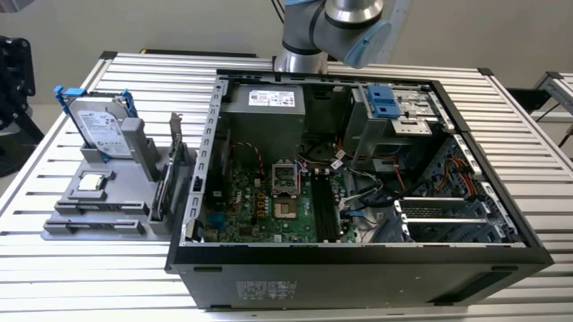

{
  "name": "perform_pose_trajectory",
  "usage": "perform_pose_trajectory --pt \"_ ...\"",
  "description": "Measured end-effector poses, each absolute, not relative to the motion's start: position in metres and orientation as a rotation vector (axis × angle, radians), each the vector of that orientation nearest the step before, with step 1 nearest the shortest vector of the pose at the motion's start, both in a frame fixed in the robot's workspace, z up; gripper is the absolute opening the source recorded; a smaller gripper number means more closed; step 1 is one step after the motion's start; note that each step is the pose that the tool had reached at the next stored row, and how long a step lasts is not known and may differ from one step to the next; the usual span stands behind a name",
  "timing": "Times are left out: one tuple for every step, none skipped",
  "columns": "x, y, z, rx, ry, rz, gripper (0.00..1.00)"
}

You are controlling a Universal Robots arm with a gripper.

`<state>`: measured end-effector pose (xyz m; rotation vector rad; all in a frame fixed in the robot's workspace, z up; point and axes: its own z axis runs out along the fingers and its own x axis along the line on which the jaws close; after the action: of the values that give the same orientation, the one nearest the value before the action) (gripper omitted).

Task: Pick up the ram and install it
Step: 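Pick up the ram and move it above insertion slot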

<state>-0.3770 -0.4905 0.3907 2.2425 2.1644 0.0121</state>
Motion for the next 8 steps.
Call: perform_pose_trajectory --pt "-0.3771 -0.4905 0.3907 2.243 2.164 0.012 0.00" --pt "-0.3771 -0.4905 0.3907 2.243 2.164 0.012 0.00" --pt "-0.3771 -0.4905 0.3907 2.243 2.164 0.012 0.00" --pt "-0.3772 -0.4905 0.3907 2.243 2.164 0.012 0.00" --pt "-0.3772 -0.4905 0.3908 2.243 2.164 0.012 0.00" --pt "-0.3772 -0.4905 0.3907 2.243 2.164 0.012 0.00" --pt "-0.3773 -0.4905 0.3907 2.243 2.164 0.012 0.00" --pt "-0.3773 -0.4905 0.3907 2.243 2.164 0.012 1.00"
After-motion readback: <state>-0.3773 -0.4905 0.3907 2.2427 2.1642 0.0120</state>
